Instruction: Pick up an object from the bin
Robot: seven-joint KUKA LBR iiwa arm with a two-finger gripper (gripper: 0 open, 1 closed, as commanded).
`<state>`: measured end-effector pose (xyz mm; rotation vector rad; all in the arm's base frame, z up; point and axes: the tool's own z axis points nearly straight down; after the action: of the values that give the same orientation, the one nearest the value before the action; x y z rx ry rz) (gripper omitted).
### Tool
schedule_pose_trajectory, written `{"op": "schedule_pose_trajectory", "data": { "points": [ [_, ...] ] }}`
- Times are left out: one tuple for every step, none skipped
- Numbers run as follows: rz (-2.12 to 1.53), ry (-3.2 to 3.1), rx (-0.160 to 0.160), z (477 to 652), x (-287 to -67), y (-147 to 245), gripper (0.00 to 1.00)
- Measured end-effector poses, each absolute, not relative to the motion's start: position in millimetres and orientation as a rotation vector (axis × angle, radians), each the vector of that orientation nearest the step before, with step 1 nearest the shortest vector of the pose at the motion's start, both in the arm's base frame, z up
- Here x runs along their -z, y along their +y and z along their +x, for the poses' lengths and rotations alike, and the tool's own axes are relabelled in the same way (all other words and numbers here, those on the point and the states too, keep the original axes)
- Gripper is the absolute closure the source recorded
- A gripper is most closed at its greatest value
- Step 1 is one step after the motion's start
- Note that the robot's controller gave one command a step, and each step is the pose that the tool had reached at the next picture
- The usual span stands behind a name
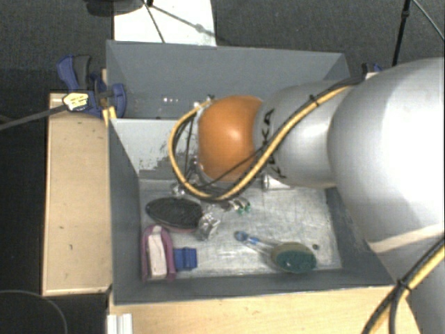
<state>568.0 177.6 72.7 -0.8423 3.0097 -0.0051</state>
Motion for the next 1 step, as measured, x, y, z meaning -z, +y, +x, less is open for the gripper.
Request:
{"op": "schedule_pose_trajectory", "data": {
  "points": [
    [-0.841, 3.01, 0.005, 568.1, -73.1, 177.6, 1.0]
  ]
}}
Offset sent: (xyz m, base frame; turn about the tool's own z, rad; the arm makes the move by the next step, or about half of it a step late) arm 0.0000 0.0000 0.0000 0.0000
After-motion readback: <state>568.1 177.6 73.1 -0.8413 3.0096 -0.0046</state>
